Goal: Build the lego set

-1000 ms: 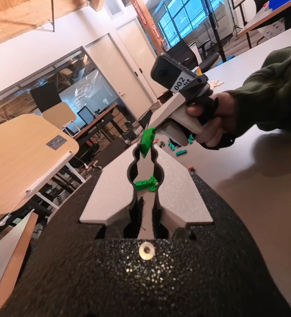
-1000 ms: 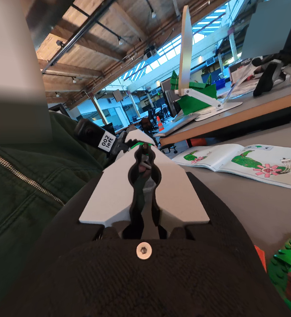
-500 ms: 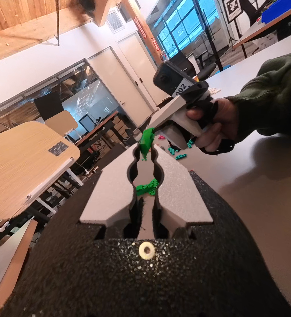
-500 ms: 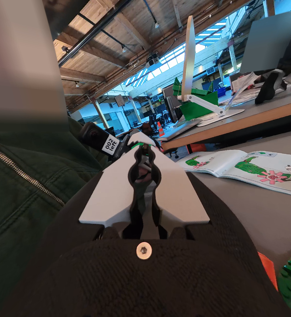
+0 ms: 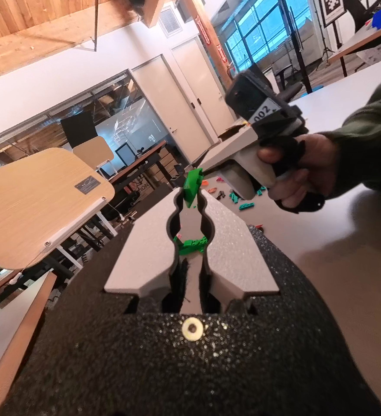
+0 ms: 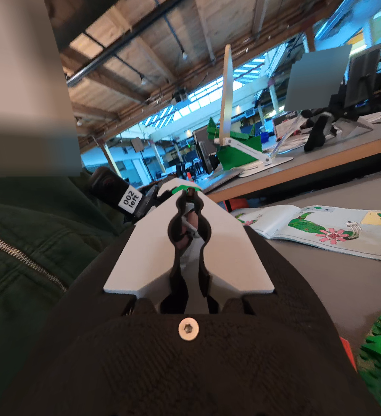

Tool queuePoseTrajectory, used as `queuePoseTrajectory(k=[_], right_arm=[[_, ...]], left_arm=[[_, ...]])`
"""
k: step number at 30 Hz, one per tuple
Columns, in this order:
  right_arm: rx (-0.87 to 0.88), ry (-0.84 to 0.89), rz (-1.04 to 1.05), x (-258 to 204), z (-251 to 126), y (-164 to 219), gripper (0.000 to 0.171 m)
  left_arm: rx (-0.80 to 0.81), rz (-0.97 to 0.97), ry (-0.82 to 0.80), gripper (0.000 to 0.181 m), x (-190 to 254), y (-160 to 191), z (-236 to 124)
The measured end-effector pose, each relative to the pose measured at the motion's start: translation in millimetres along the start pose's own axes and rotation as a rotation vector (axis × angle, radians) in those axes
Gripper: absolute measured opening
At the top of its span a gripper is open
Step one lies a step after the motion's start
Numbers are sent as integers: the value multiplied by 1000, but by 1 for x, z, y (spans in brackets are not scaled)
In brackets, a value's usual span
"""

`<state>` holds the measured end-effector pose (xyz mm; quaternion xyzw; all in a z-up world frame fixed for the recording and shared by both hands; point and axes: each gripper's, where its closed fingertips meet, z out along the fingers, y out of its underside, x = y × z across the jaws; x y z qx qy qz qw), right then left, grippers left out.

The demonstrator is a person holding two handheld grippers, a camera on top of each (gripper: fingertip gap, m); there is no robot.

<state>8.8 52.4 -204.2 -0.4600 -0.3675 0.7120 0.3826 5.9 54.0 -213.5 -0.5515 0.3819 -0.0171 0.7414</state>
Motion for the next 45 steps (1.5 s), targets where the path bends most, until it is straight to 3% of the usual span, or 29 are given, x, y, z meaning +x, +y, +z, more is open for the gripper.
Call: queuePoseTrajectory(k=[11, 23, 39, 45], right_arm=[[51, 26, 13, 2, 1, 0, 5], [-82, -2, 31, 6, -5, -1, 18], [-186, -14, 54, 6, -6, 9, 5], [-342, 52, -111, 16, -19, 17, 5]], left_arm=[[5, -60, -17, 10, -3, 1, -1], [4, -37, -27, 10, -6, 3, -3], [-3, -19, 47, 11, 9, 9, 1], [-20, -136, 189, 41, 26, 17, 2]])
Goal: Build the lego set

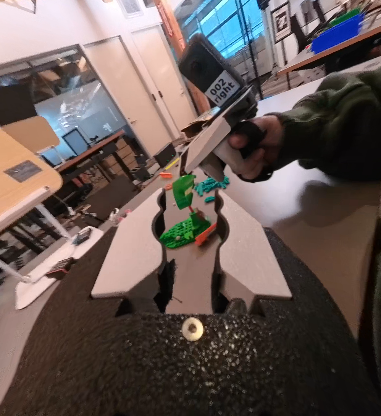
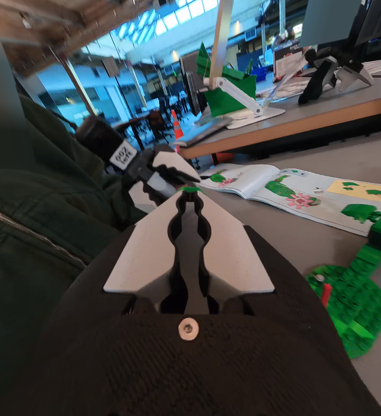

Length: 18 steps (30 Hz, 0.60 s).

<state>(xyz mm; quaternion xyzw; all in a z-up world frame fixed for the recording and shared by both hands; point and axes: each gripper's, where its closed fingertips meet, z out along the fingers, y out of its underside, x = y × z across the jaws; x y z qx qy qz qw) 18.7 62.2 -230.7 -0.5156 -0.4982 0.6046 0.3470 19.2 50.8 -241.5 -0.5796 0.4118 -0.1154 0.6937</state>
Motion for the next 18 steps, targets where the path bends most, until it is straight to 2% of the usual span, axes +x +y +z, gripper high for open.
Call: queuePoseTrajectory(k=[5, 8, 12, 18], right_arm=[[-120, -48, -99, -9, -5, 12, 6], [-118, -58, -85, -10, -7, 12, 6], [-62, -69, -32, -10, -5, 6, 6], [55, -120, 128, -11, 1, -4, 5]], left_arm=[[-4, -282, 183, 51, 14, 3, 5], [-18, -400, 283, 44, 23, 5, 7], [-26, -187, 169, 30, 18, 4, 5], [-52, 143, -18, 30, 5, -3, 4]])
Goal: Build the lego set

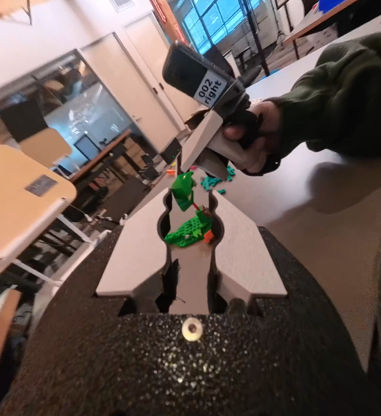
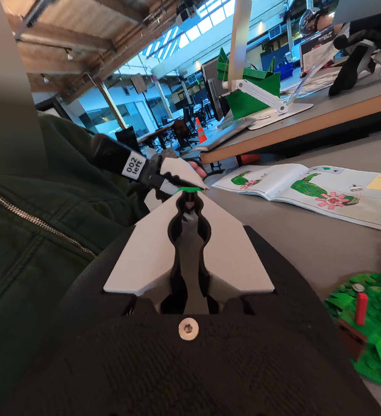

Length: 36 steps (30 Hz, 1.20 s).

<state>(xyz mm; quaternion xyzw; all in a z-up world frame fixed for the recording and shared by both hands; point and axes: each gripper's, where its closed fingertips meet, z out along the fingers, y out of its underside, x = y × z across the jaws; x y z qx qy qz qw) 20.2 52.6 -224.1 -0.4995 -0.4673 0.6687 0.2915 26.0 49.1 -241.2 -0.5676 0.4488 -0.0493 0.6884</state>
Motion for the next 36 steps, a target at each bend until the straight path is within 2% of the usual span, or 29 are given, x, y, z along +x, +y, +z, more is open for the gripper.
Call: queuePoseTrajectory(k=[4, 7, 8, 10, 15, 18, 24, 28, 36], right_arm=[[5, -9, 35, -1, 5, 3, 5], [2, 5, 16, 1, 6, 3, 5], [-13, 19, -23, 2, 5, 4, 7], [-59, 36, -119, 1, 1, 7, 20], [-154, 6, -297, -9, -8, 16, 15], [-219, -7, -376, -15, -8, 24, 15], [-234, 17, -427, -14, -9, 24, 8], [-203, 96, -495, -8, -6, 17, 7], [-77, 394, -672, 13, 4, -1, 7]], left_arm=[[4, 86, -53, 21, -4, -5, -2], [-2, 63, -63, 13, -8, -4, -3], [-2, 36, -46, 12, -7, -3, -3], [18, -71, 23, 11, -3, -3, -2], [79, -357, 226, 11, 7, -5, -2], [96, -419, 293, 11, 14, -6, -2], [97, -457, 333, 11, 19, -6, 0], [97, -444, 264, 11, 10, -5, 2], [67, -410, -58, 10, -23, 4, 5]])
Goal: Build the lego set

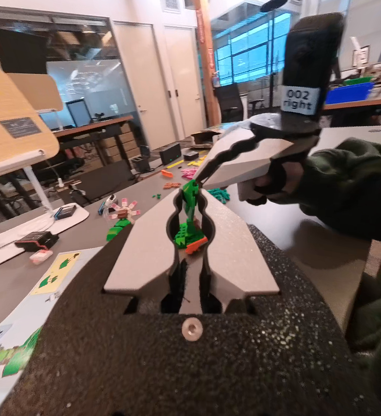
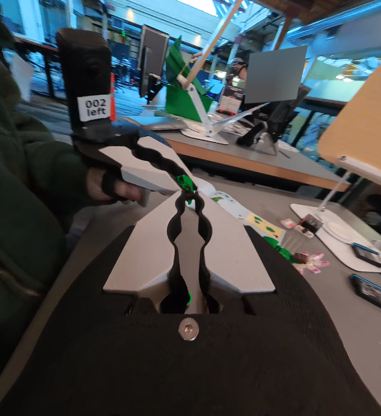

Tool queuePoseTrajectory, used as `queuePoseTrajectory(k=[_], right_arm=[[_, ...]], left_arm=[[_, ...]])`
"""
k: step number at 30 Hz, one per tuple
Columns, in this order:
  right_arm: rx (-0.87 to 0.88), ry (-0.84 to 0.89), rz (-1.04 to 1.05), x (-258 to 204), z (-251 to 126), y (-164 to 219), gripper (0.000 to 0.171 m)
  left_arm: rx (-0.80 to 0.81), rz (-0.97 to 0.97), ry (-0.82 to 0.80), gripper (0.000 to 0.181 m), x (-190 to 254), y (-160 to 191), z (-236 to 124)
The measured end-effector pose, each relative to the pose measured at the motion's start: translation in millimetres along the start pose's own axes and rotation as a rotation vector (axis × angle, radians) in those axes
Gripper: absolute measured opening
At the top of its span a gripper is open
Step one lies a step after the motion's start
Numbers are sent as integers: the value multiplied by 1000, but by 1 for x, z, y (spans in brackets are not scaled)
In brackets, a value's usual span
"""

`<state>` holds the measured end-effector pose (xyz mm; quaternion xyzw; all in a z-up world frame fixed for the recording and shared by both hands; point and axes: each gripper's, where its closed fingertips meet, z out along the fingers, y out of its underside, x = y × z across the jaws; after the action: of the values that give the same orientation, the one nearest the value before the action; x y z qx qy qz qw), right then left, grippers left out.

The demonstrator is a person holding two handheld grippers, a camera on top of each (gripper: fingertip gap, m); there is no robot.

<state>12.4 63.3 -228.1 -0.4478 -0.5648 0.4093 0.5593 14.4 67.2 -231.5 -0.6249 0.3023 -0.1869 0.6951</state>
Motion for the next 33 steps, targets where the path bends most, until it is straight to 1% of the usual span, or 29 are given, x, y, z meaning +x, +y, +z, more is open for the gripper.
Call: queuePoseTrajectory(k=[2, 7, 8, 9, 12, 17, 20, 22, 23, 25, 28, 29, 33], right_arm=[[-5, 49, -43, 2, 1, -1, 6], [-1, 102, -108, 3, 1, -5, 7], [1, 114, -115, 4, 0, -6, 6], [1, 119, -120, 4, 0, -6, 6], [1, 128, -128, 7, -1, -6, 6], [7, 140, -135, 13, -6, -8, 6], [8, 136, -156, 14, -9, -8, 6], [24, 128, -178, 16, -13, -10, 6], [33, 107, -191, 15, -15, -11, 6], [62, 36, -203, 8, -18, -14, 6], [109, -46, -201, 0, -23, -18, 6], [116, -63, -206, -2, -24, -18, 6], [123, -103, -259, -10, -25, -19, 6]], left_arm=[[5, -5, -33, 10, -3, 0, 1], [16, 9, -48, 10, -4, -4, 0], [11, 14, -40, 12, -3, -3, 0], [8, 20, -21, 18, 0, -3, 1], [6, 32, -5, 23, 3, -3, 0], [2, 42, 18, 19, 5, -3, -2], [3, 8, 80, 18, 11, -3, -1], [52, -94, 161, 15, 17, -8, -3], [84, -167, 215, 7, 19, -12, -6], [122, -326, 270, 19, 16, -16, -7], [87, -507, 378, 42, 21, -11, -3], [82, -575, 431, 46, 26, -11, -2], [104, -822, 614, 45, 40, -16, -3]])
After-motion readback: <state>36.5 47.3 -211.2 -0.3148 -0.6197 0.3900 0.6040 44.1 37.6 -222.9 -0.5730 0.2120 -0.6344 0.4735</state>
